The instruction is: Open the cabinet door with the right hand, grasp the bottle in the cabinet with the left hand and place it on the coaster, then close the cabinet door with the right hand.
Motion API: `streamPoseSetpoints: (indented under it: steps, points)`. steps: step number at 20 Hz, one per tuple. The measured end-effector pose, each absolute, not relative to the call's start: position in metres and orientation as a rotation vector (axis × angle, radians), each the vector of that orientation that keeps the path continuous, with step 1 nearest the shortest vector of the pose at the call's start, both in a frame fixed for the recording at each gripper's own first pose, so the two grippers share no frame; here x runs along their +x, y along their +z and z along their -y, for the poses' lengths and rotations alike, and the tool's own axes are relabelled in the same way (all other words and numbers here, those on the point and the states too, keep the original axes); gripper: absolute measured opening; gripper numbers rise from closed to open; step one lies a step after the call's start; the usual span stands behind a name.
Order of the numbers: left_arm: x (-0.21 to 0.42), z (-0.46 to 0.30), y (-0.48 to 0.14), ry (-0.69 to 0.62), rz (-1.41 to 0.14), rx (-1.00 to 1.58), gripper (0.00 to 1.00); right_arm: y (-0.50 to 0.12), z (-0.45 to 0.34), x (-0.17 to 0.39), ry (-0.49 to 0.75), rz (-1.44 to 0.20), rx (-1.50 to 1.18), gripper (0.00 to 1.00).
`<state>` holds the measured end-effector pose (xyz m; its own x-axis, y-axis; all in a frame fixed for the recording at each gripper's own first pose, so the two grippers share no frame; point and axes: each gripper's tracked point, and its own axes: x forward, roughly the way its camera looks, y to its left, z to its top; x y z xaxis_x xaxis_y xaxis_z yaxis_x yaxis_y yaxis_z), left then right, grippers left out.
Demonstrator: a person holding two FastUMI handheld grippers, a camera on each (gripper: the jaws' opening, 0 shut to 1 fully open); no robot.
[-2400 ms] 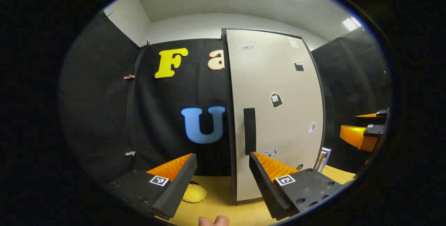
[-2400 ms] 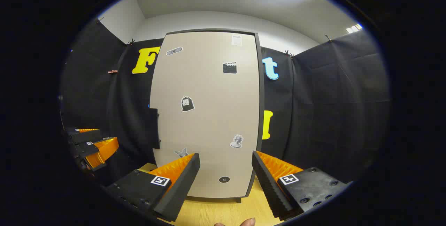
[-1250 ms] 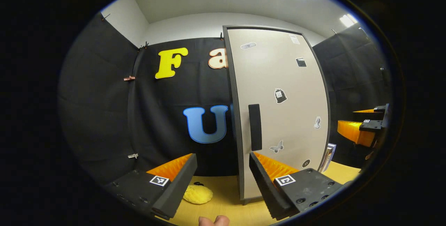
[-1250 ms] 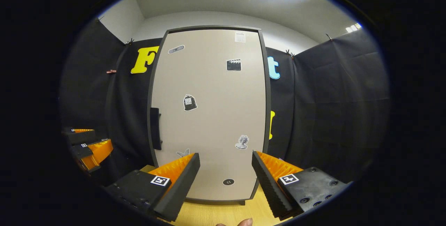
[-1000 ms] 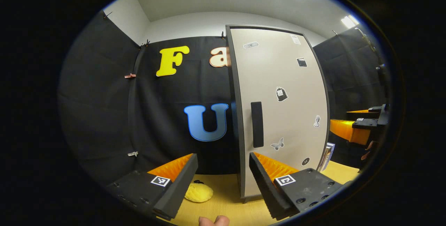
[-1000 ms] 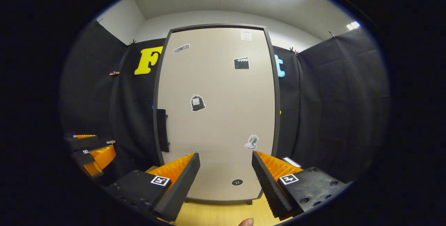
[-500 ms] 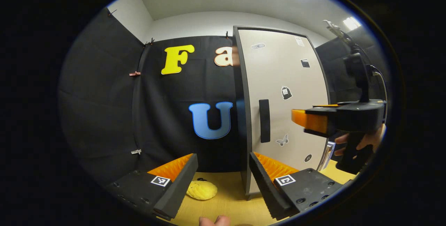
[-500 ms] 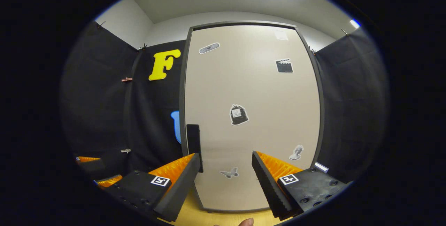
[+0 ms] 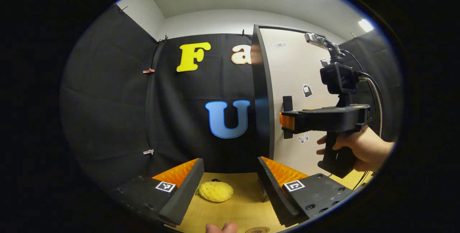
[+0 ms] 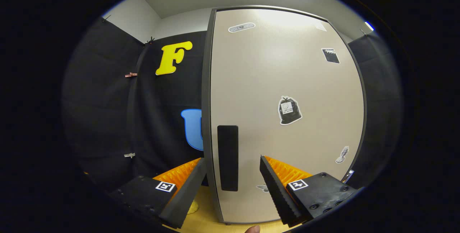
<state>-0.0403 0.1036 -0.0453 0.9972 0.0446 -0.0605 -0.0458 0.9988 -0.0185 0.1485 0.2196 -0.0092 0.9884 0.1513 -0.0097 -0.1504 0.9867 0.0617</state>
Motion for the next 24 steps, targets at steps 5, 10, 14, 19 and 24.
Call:
streamPoseSetpoints:
  steps: [5, 10, 14, 19, 24]
  points:
    - [-0.05, -0.122, -0.051, 0.072, -0.072, -0.025, 0.94, -0.01, -0.224, 0.176, 0.097, -0.014, 0.105, 0.7]
    - [-0.058, -0.134, -0.053, 0.102, -0.075, -0.046, 0.94, -0.009, -0.227, 0.176, 0.054, 0.005, 0.024, 0.48]
    - [-0.063, -0.137, -0.049, 0.121, -0.069, -0.051, 0.94, -0.012, -0.229, 0.179, 0.101, -0.02, 0.038, 0.24]
    - [-0.065, -0.128, -0.041, 0.122, -0.056, -0.037, 0.94, -0.008, -0.227, 0.154, 0.172, -0.038, 0.026, 0.24]
    - [-0.068, -0.109, -0.03, 0.105, -0.039, -0.025, 0.94, -0.005, -0.214, 0.098, 0.266, -0.056, 0.05, 0.24]
